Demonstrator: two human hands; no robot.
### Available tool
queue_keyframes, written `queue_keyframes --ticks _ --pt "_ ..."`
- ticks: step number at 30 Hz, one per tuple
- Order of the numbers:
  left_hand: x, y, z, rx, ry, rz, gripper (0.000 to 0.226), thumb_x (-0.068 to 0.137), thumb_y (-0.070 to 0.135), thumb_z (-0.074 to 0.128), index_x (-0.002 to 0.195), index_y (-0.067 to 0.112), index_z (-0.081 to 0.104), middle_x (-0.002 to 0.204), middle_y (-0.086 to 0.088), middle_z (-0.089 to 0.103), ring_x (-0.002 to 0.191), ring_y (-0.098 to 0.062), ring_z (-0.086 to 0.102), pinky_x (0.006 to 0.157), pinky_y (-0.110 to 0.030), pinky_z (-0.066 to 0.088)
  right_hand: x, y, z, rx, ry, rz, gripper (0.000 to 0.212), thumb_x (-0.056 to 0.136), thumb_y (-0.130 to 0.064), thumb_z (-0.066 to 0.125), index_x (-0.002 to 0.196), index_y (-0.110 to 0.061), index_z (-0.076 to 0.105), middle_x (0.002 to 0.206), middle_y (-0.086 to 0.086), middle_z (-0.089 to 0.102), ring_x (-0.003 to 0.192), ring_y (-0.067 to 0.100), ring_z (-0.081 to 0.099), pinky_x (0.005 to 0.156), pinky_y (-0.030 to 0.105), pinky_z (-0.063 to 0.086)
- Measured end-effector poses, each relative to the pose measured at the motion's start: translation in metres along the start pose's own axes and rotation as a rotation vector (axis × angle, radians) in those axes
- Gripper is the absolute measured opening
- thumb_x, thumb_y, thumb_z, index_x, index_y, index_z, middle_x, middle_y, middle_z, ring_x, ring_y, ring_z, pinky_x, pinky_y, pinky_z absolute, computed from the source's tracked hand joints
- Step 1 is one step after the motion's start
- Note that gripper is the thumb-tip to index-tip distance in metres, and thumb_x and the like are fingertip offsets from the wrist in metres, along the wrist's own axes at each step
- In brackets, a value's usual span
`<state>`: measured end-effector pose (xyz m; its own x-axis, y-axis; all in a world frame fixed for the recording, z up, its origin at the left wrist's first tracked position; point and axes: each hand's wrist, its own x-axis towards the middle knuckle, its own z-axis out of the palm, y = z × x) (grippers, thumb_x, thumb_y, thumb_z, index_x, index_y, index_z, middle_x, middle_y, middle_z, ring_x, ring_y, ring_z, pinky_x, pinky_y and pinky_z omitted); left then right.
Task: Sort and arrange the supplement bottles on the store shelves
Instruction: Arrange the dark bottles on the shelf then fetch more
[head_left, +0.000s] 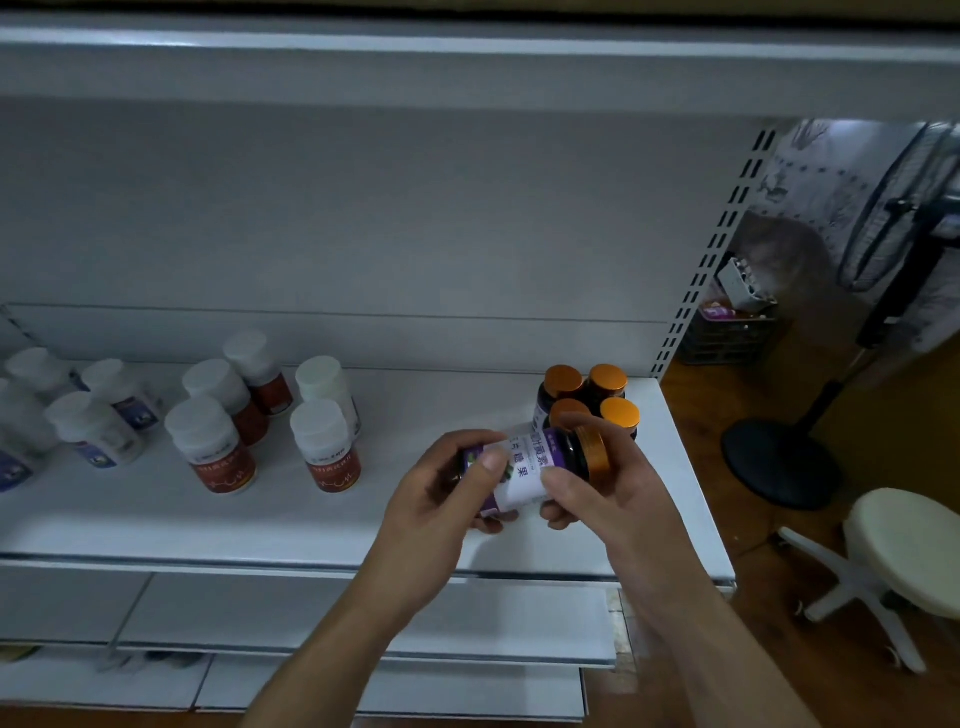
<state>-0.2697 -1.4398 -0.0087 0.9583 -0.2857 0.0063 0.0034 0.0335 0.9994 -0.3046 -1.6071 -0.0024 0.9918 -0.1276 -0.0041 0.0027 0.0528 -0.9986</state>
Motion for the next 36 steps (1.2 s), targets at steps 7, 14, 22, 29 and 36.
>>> queue_keyframes --ticks 7,14,22,29,36 --pt "0.001 -0.007 -0.007 0.331 -0.115 0.013 0.041 0.072 0.058 0.07 0.105 0.036 0.061 0.092 0.017 0.064 0.081 -0.004 0.062 0.068 -0.017 0.049 0.005 0.007 -0.001 -0.148 0.058 -0.032 0.044 0.073 -0.047 0.074 0.113 -0.04 0.058 0.097 -0.018 0.068 0.092 0.0 0.066 0.068 0.014 0.053" --pt "0.002 -0.033 -0.01 0.496 -0.137 0.097 0.05 0.079 0.032 0.079 0.117 0.047 0.051 0.112 0.018 0.06 0.099 -0.003 0.061 0.079 -0.014 0.049 0.014 0.013 0.0 -0.403 -0.011 -0.033 0.042 0.072 -0.071 0.058 0.11 -0.055 0.054 0.101 -0.028 0.062 0.092 -0.003 0.062 0.074 0.016 0.052" --pt "0.018 -0.067 -0.015 0.367 0.078 -0.04 0.045 0.079 0.025 0.08 0.11 0.043 0.053 0.115 0.019 0.063 0.108 -0.002 0.06 0.091 -0.02 0.045 0.051 0.019 -0.011 -0.988 0.273 -0.054 0.048 0.09 -0.056 0.055 0.129 -0.031 0.043 0.085 -0.006 0.065 0.077 0.021 0.062 0.071 0.031 0.048" --pt "0.053 -0.076 -0.014 0.416 0.125 -0.132 0.046 0.08 0.023 0.078 0.115 0.036 0.051 0.117 0.011 0.062 0.106 -0.012 0.059 0.087 -0.026 0.044 0.062 0.016 -0.009 -1.119 0.224 0.062 0.031 0.095 -0.048 0.052 0.117 -0.028 0.045 0.088 -0.002 0.058 0.075 0.021 0.051 0.07 0.029 0.038" --pt "0.101 -0.078 -0.018 0.406 0.119 -0.079 0.045 0.079 0.024 0.079 0.115 0.035 0.053 0.115 0.009 0.064 0.102 -0.011 0.062 0.083 -0.022 0.046 0.041 0.022 -0.016 -1.036 0.247 -0.087 0.033 0.087 -0.044 0.066 0.114 -0.029 0.055 0.064 -0.015 0.05 0.058 0.007 0.048 0.054 0.018 0.03"
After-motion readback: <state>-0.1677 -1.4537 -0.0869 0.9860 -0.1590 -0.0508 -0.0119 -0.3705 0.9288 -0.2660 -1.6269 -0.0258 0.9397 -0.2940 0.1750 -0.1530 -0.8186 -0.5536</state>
